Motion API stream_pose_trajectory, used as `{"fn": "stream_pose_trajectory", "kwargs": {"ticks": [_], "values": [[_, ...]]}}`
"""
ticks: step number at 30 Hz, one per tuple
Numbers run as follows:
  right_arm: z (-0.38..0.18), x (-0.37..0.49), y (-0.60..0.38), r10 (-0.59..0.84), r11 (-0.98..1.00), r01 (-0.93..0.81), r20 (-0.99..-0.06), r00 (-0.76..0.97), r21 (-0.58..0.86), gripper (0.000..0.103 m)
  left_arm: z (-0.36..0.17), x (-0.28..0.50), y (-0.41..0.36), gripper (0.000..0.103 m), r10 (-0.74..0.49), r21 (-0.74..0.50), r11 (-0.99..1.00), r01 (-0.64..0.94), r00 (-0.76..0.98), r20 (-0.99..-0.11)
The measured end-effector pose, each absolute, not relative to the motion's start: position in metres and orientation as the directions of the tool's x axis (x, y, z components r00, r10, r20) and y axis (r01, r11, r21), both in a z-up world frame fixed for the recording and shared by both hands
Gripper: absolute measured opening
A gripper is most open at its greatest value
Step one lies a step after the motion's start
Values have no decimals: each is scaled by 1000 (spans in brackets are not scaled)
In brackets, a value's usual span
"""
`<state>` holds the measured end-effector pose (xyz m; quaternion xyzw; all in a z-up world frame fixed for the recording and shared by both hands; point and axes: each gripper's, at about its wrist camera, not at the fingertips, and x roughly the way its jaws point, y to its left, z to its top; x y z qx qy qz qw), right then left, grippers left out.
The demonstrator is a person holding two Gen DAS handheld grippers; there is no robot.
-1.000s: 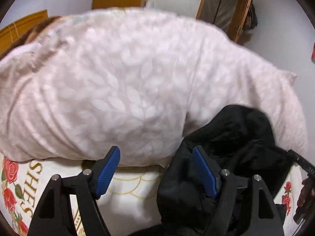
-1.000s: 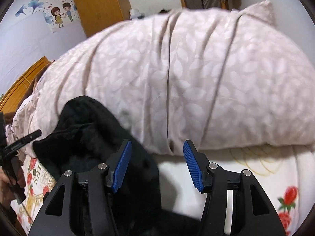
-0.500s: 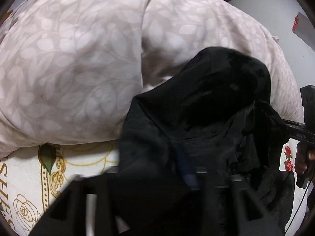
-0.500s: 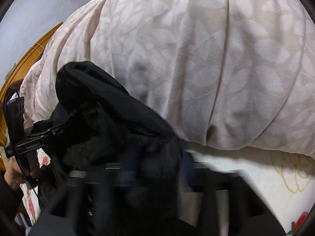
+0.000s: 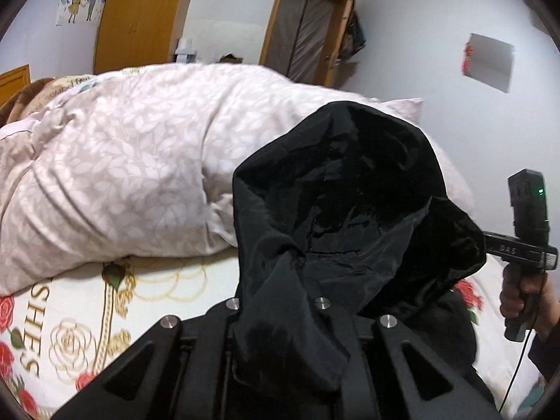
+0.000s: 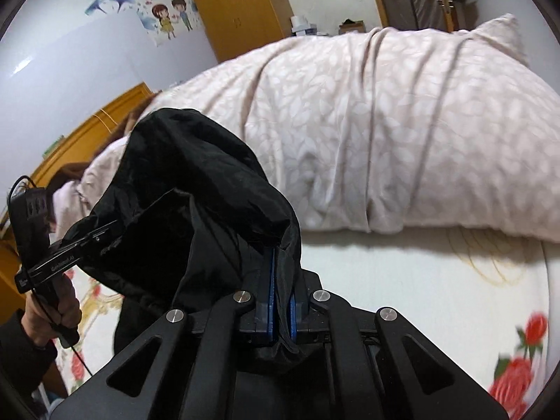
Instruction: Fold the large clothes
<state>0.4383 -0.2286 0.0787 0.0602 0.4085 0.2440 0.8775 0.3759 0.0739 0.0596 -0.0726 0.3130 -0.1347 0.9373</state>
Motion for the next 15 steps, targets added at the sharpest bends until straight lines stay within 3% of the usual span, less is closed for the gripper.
{"fn": "stream_pose_trajectory", "kwargs": {"ticks": [6,10,15], "values": [[58,365,-245,465,881,-344,-727,505,324,5,46,306,58,11,-322,-229,946,230,738,-593],[29,333,-252,444,891,-310,-771,457,331,5,13,273,63,23,-321,-276,944,181,697,-641],[5,317,-256,423,903,-269,-805,415,336,7,-21,248,66,30,-284,-284,953,108,644,-710]]}}
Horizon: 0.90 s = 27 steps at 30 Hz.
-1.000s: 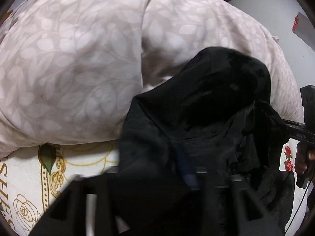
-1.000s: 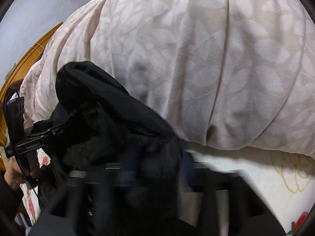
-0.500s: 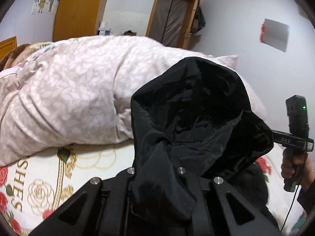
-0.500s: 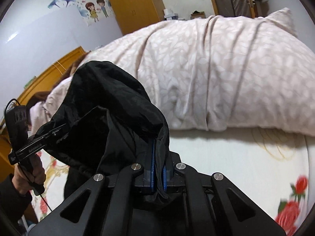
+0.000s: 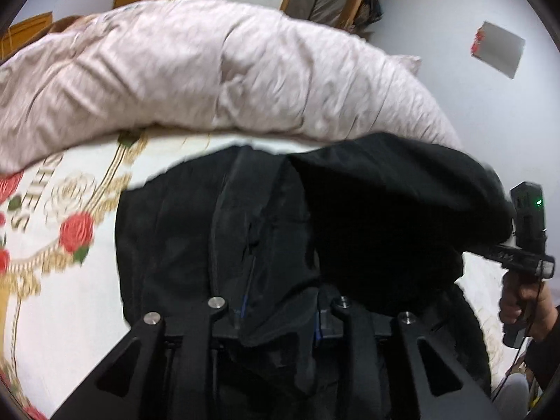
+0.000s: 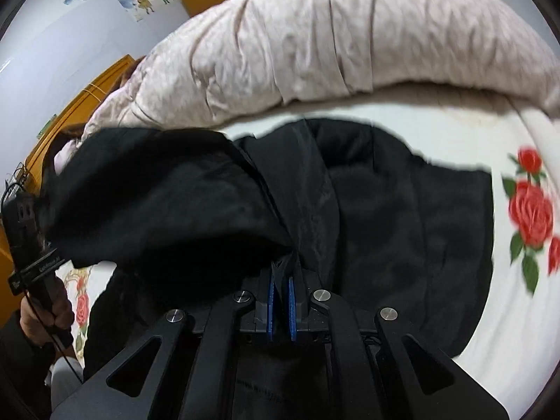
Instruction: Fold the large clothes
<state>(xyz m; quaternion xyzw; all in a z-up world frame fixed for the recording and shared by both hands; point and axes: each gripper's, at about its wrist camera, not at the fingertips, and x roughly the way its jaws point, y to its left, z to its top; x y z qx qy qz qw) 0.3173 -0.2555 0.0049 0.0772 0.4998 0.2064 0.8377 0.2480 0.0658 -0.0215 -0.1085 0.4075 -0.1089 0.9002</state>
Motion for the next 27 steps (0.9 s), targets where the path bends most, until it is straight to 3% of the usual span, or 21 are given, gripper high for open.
{"fn": "stream_pose_trajectory", "kwargs": {"ticks": [2,6,7,14,16,20,25,27], "values": [[4,311,-256,416,907,-254,-810,414,336,11,-28,241,67,32,-275,-281,955,92,629,-727],[18,292,-267,400,915,-234,-809,431,328,27,-28,217,75,51,-259,-285,957,59,617,-743],[22,285,-271,396,917,-227,-809,434,327,32,-27,212,80,52,-259,-288,956,54,619,-742],[71,271,-267,395,918,-249,-747,535,308,33,12,194,100,53,-262,-344,939,26,701,-663],[76,281,-249,425,904,-285,-733,532,317,33,26,203,89,59,-283,-352,934,60,725,-628],[46,294,-214,420,898,-338,-774,475,280,33,13,230,55,62,-315,-326,938,123,698,-643],[-33,290,-207,333,927,-292,-872,359,234,33,-61,248,44,62,-274,-297,953,59,582,-765],[-55,285,-210,336,929,-273,-878,341,250,33,-83,248,47,61,-269,-303,952,36,569,-777]]}}
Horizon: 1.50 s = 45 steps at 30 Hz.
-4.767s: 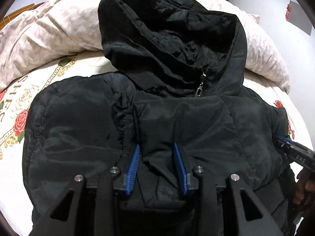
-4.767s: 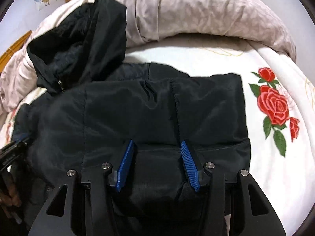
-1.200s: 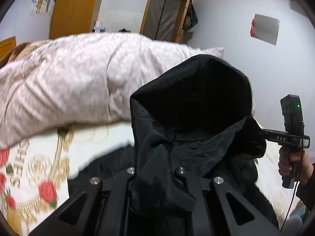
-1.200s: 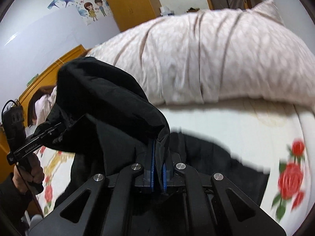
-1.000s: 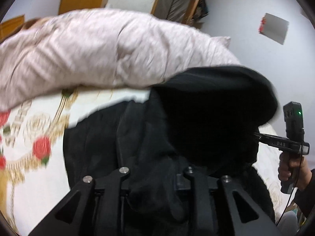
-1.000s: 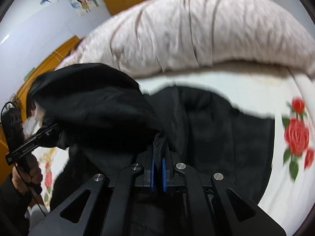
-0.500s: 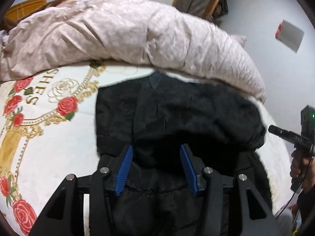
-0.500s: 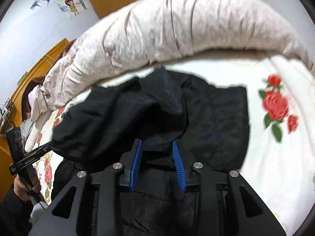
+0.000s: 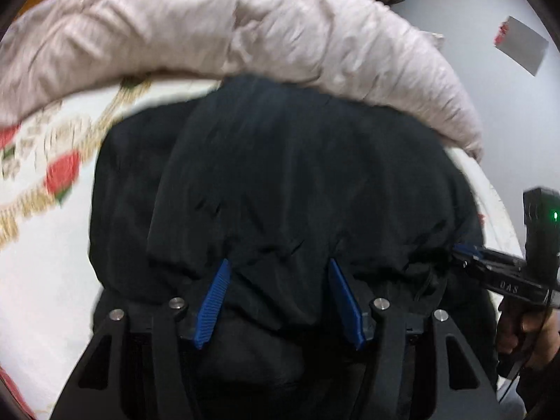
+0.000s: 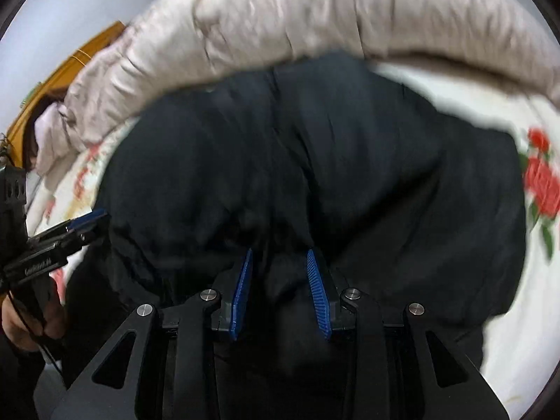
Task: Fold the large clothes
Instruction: 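Lower the folded hem onto the jacket with both grippers and release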
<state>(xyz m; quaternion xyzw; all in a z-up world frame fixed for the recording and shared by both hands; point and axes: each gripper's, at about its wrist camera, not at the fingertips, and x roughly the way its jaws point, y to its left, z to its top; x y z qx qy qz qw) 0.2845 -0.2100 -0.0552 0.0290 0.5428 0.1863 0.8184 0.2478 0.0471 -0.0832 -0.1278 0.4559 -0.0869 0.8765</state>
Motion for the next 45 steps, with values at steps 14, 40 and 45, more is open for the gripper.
{"fn": "stream_pose_trajectory", "kwargs": {"ticks": [14,40,45], "values": [[-30,265,-204,294,945,-262,-853,431,194,35,-67,249,43,60,-211,-242,970,22,570,-794],[15,276,-235,290,956,-212,-766,574,203,36,-27,234,67,58,-233,-280,959,37,667,-708],[-30,260,-196,321,938,-277,-827,462,209,36,-55,238,39,58,-237,-245,967,70,599,-765]]}}
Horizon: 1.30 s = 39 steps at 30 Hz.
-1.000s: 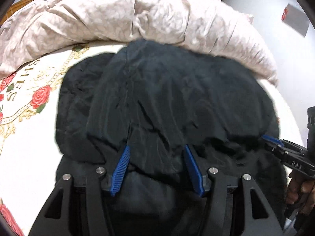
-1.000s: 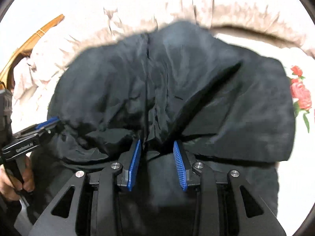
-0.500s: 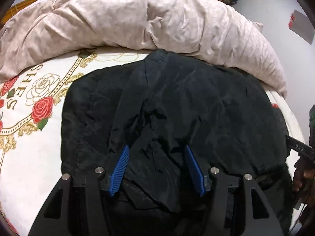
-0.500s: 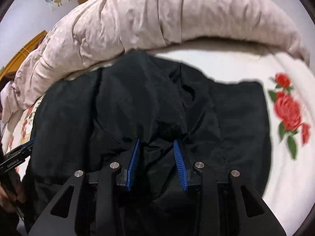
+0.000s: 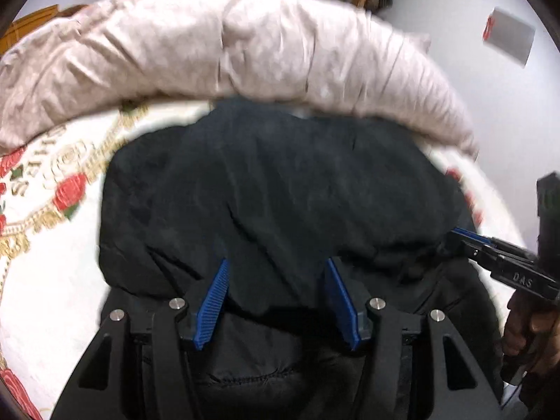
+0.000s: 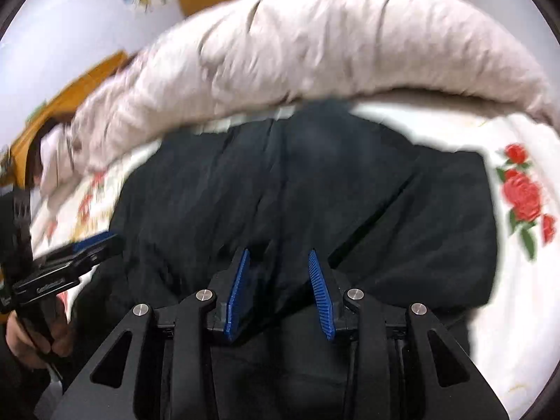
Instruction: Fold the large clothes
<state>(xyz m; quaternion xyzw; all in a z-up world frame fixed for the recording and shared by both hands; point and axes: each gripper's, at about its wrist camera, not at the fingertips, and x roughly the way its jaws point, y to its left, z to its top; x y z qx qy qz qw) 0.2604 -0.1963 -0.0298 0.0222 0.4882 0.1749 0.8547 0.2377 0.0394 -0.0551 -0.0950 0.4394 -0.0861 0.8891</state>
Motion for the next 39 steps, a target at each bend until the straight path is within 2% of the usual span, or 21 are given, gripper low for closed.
{"fn": "stream_pose_trajectory", "kwargs": {"ticks": [5,14,20,29,38,39], "values": [[-74,265,-194,293,947,-256,-848,442,194,36,-89,246,42,61,-217,-244,969,31,571,-792],[-83,262,-187,259,952,-273,-834,487,136,36,-97,244,35,62,-188,-207,977,39,608,-772],[-37,230,-188,238,960,-252,-822,518,120,36,-62,225,34,61,-165,-196,980,12,595,-787],[33,123,-202,224,965,-245,-791,569,96,38,-2,122,29,63,-80,-96,995,11,648,-757],[46,39,-223,213,974,-192,-788,577,123,38,16,34,25,68,-93,-118,993,6,650,-754],[46,33,-224,210,974,-189,-790,576,121,42,16,28,23,71,-88,-114,994,2,653,-752]]}}
